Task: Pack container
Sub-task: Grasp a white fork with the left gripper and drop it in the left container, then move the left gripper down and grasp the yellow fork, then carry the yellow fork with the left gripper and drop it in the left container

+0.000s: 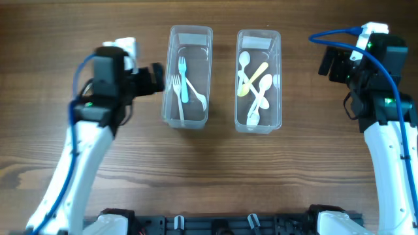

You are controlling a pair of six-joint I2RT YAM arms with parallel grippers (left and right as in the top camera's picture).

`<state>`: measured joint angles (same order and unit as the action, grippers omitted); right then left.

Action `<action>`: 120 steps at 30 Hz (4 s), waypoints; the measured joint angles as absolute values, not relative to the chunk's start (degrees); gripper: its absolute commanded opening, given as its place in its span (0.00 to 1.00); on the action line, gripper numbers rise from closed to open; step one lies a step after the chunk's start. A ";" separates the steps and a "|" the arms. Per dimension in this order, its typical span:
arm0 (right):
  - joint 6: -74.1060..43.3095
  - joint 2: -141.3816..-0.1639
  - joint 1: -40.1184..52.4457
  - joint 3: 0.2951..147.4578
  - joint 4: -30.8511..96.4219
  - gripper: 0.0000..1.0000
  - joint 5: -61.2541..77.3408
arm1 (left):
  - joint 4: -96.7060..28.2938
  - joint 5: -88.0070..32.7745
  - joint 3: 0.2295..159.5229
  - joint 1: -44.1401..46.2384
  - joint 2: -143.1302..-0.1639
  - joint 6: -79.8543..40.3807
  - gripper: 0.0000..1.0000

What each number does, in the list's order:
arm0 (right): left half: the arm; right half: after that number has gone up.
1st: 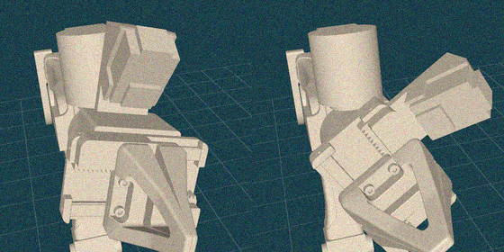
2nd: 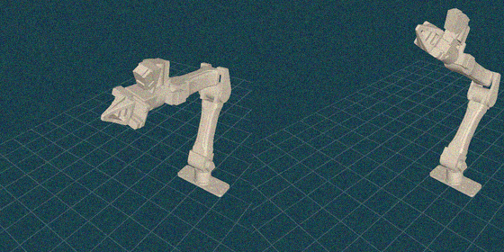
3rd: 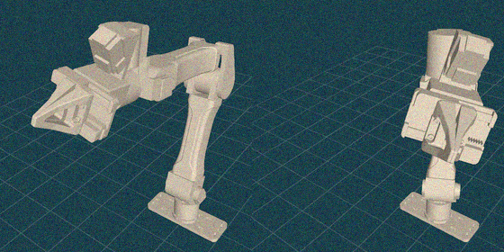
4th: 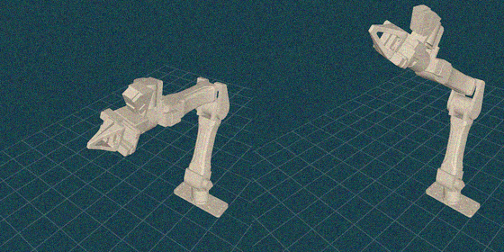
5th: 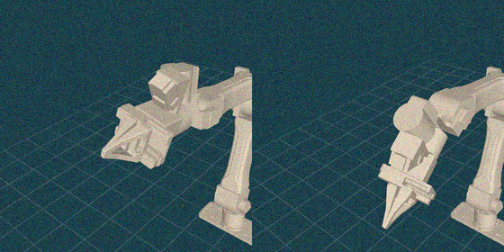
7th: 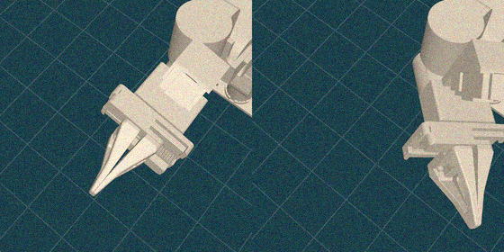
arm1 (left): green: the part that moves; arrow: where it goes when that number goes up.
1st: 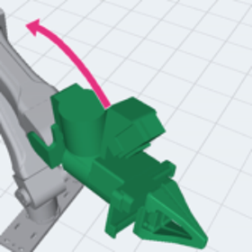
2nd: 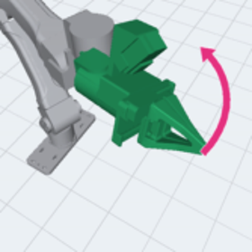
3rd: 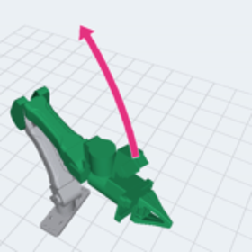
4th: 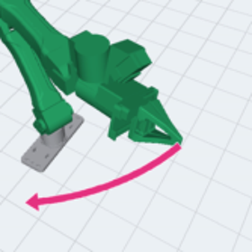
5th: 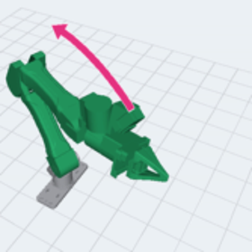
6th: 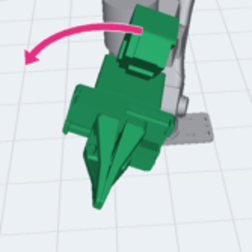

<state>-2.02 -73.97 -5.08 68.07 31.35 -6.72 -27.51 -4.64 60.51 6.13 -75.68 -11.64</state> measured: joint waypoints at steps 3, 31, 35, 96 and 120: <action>-2.00 -73.97 -5.08 68.07 31.35 1.00 -6.72 | -35.79 -0.30 60.55 -5.06 -71.48 -11.20 1.00; -2.02 -73.97 -5.08 68.07 31.31 1.00 -6.72 | -36.53 17.74 60.49 -29.82 -97.47 -7.64 1.00; -2.02 -73.97 -5.08 68.07 31.29 1.00 -6.72 | -35.79 17.50 60.49 -29.82 -100.57 -8.08 1.00; -2.02 -73.97 -5.08 68.07 31.29 1.00 -6.72 | -37.95 -2.07 61.19 -17.41 -103.70 -3.31 0.04; -2.02 -73.97 -5.08 68.07 31.29 1.00 -6.72 | -27.07 -19.84 64.40 13.74 -87.61 9.96 0.83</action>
